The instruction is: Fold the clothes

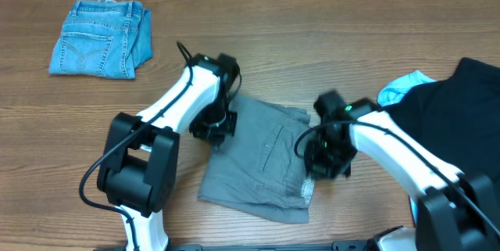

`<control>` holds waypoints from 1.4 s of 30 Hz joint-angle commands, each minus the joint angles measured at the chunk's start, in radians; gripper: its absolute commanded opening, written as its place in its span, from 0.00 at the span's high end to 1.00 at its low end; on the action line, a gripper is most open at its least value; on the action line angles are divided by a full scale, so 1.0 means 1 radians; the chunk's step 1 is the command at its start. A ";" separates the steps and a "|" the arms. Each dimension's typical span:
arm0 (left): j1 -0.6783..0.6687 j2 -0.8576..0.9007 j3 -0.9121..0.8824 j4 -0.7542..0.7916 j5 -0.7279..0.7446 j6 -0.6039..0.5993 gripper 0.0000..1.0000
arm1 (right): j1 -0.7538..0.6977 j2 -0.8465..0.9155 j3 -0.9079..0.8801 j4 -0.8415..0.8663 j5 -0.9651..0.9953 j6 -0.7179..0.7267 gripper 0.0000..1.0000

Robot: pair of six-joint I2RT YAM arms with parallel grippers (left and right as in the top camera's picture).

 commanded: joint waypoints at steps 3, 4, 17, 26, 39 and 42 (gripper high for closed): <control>0.033 -0.001 0.147 0.028 0.011 0.076 0.79 | -0.003 -0.063 0.183 0.008 0.091 -0.005 0.80; 0.033 -0.001 0.155 0.048 0.013 0.081 0.77 | -0.003 -0.062 0.187 0.034 0.091 -0.003 0.79; 0.034 0.002 -0.027 0.397 0.052 0.231 0.80 | -0.051 0.154 0.149 0.167 0.170 0.007 0.75; 0.035 0.002 -0.084 0.449 0.011 0.230 0.79 | -0.198 0.292 0.129 0.205 0.169 -0.012 0.81; 0.100 -0.005 0.078 0.229 -0.046 0.231 0.82 | -0.249 0.169 0.150 0.116 -0.043 -0.198 0.83; 0.119 -0.005 0.152 0.210 -0.028 0.256 0.72 | -0.248 0.087 0.150 0.099 -0.103 -0.197 0.82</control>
